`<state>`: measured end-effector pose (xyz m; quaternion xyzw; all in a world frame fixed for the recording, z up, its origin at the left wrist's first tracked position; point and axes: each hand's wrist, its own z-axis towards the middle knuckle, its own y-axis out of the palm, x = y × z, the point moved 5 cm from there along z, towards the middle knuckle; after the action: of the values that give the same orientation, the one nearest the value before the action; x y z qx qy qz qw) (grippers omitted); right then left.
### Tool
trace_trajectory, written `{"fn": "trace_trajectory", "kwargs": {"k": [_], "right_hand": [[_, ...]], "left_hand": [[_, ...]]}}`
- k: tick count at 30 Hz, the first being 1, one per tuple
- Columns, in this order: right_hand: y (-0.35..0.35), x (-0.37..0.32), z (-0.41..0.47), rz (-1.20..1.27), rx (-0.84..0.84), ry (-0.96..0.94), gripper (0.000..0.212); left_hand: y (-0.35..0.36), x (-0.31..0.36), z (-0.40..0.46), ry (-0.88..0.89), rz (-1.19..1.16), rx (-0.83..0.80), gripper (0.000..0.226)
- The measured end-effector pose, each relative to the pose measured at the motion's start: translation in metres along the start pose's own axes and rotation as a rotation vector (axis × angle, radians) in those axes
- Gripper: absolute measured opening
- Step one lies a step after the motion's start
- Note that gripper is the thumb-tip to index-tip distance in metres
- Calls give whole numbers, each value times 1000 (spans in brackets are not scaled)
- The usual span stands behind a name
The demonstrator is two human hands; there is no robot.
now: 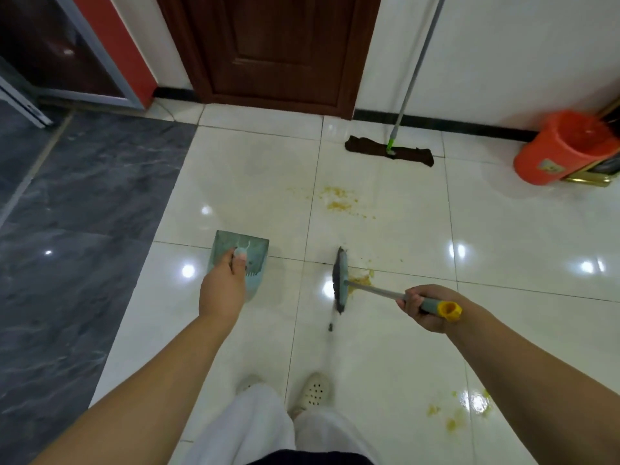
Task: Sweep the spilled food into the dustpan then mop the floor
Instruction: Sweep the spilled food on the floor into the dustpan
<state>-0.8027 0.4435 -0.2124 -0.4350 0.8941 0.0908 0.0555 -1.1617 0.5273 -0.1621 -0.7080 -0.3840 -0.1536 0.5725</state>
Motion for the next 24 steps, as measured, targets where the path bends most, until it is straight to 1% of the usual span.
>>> {"fn": "trace_trajectory", "kwargs": {"k": [6,12,18,21,24], "right_hand": [[24,7,-9,57,-97,46,16],[91,-4,-9,148,-171,59,16],[170,-31,33,238,-147,36,9],[198,-56,50,303,-146,1,11],[208,-68,58,457,-167,20,17]], "left_hand": [[9,17,23,46,10,-30,50],[8,37,74,77,-1,-89,49],[-6,45,152,106,13,-153,50],[-8,55,191,122,2,-189,52],[-4,63,220,135,10,-240,48]]}}
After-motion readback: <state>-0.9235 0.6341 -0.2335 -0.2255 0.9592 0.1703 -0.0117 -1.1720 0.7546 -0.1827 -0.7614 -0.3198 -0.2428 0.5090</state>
